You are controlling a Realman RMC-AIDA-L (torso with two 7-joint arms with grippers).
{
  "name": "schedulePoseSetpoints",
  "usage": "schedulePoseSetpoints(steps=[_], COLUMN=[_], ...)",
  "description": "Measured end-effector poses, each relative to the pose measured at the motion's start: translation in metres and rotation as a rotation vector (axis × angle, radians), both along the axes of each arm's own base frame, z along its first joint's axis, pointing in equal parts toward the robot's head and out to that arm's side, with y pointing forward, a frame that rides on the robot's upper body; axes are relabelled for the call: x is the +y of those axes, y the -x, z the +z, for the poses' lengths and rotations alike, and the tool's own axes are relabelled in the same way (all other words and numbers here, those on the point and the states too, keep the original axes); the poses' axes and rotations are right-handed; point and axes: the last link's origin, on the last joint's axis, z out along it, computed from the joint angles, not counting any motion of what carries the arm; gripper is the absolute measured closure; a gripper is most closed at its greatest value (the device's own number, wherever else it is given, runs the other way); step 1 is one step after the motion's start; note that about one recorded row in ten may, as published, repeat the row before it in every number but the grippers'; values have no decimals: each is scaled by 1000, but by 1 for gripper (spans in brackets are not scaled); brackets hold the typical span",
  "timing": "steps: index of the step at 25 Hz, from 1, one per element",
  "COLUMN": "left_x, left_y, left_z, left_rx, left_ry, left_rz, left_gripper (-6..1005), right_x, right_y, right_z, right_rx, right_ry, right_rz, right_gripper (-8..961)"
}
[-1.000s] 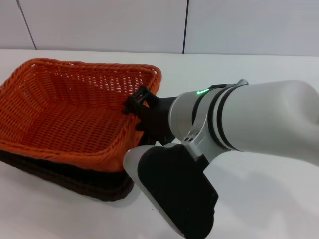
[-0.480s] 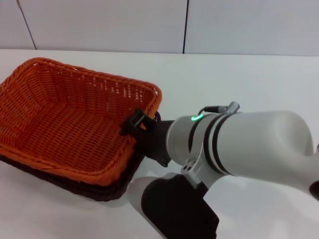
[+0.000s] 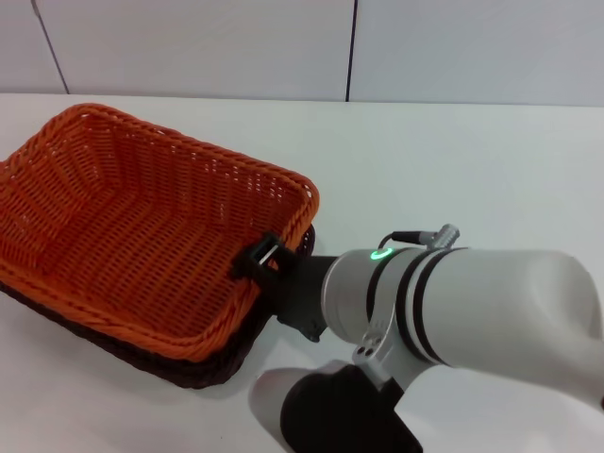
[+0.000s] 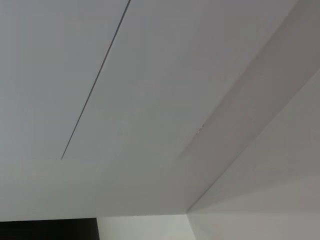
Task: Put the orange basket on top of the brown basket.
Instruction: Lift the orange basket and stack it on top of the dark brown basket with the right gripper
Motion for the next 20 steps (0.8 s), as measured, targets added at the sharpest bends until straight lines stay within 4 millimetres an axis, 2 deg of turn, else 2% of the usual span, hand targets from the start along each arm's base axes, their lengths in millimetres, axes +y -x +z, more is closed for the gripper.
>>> schedulePoseSetpoints(steps=[7,20], left_x=[-2,-5], left_y=[1,0], left_z=[-2,1], left_rx=[-4,-1], left_ry=[-3,-9], left_rz=[-2,-18], left_gripper=[339,339], right_x=[-2,11], right_y=[5,20], right_z=[3,7], right_rx=[-8,73], right_ry=[2,-36], right_rz=[-14,3], right_gripper=[575,535])
